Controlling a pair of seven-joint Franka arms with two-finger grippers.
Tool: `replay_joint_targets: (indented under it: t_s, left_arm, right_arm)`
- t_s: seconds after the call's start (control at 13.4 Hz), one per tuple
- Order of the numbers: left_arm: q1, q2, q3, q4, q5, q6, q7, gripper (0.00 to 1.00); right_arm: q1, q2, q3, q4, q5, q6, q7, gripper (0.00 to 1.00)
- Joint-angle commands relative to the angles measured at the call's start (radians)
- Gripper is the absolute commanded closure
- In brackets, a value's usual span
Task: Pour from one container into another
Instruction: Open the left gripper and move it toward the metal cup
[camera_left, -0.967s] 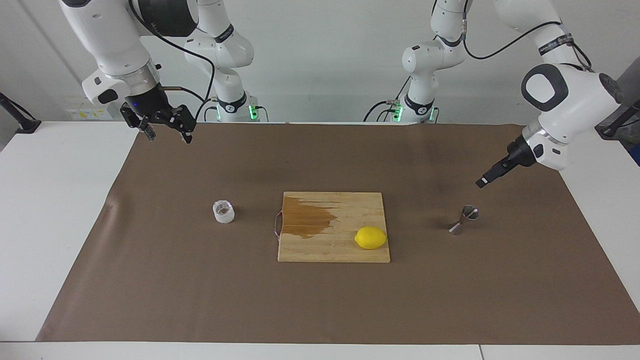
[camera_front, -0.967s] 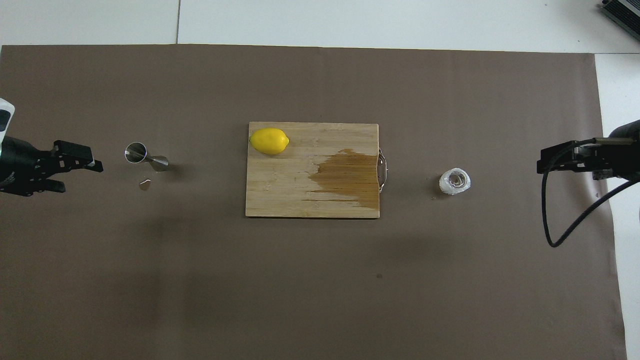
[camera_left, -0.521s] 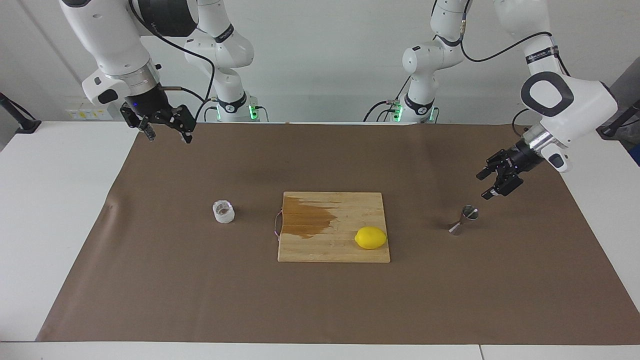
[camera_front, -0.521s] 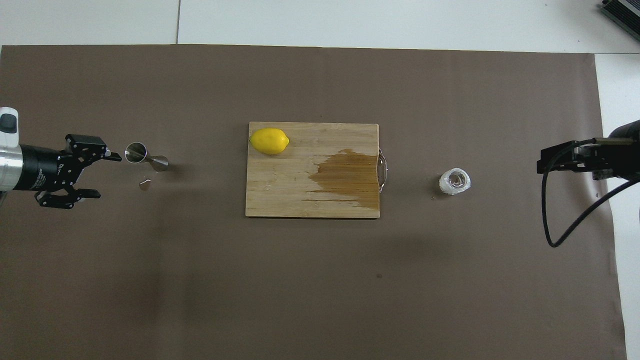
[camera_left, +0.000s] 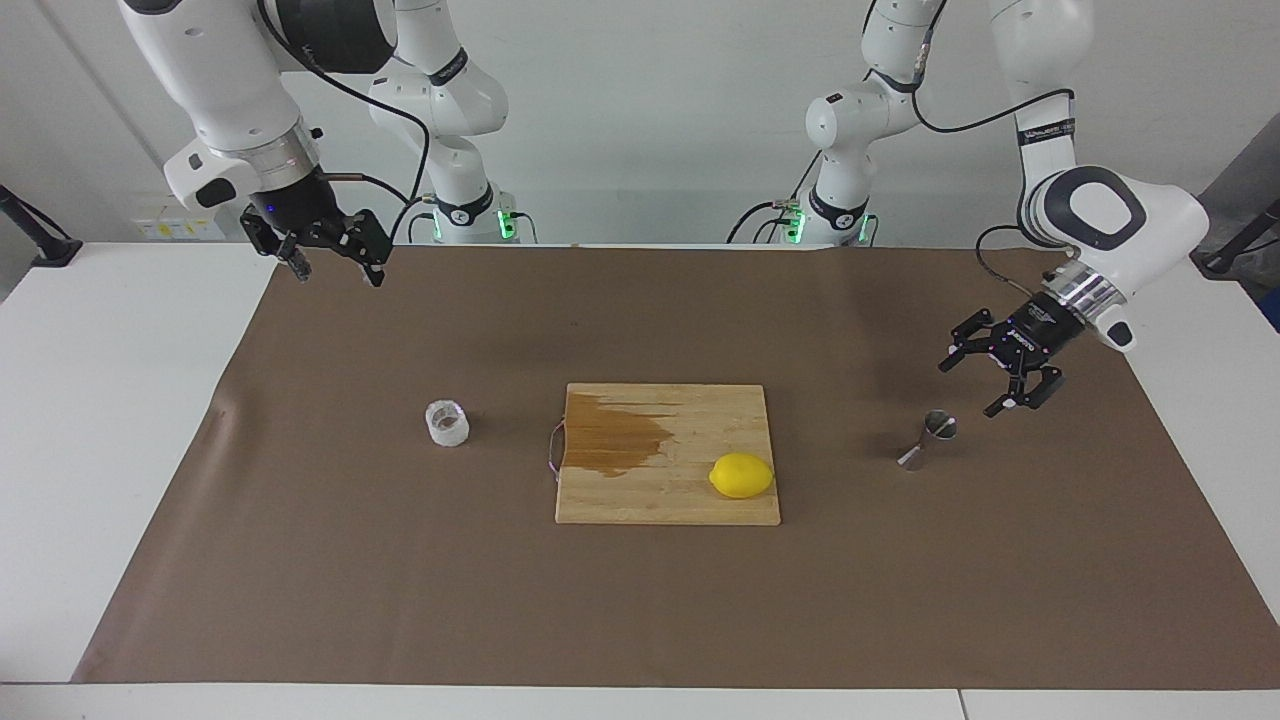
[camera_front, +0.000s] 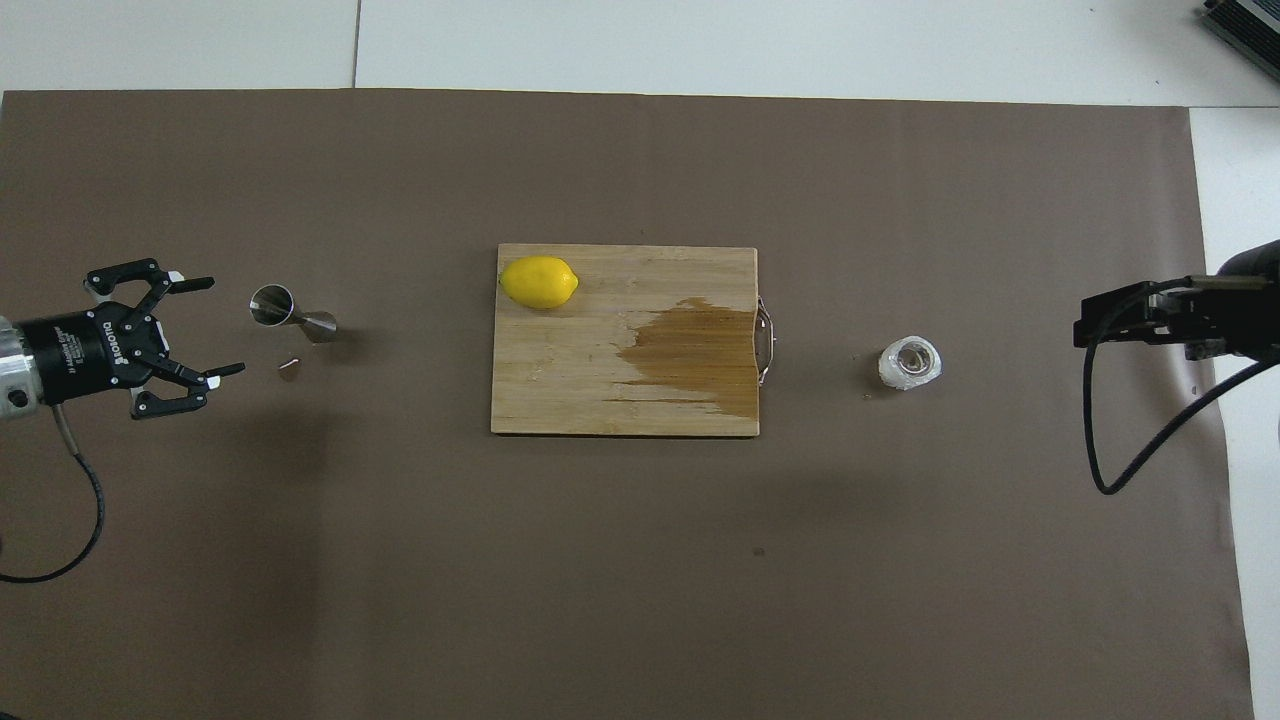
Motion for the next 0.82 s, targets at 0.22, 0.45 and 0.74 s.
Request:
replay_joint_targets:
  t_s: [0.22, 0.45, 0.74]
  left_arm:
    - [0.015, 0.086, -0.01, -0.064, -0.248, 0.035, -0.01, 0.0]
    - [0.003, 0.086, -0.012, -0.066, -0.299, 0.039, -0.007, 0.0]
    - [-0.026, 0.088, -0.012, -0.07, -0.372, 0.058, 0.03, 0.0]
  right_arm:
    - [-0.007, -0.002, 0.004, 0.001, 0.019, -0.008, 0.004, 0.0]
    - [-0.007, -0.002, 0.004, 0.001, 0.019, -0.008, 0.003, 0.0]
    - [-0.007, -0.002, 0.004, 0.003, 0.019, -0.008, 0.003, 0.0]
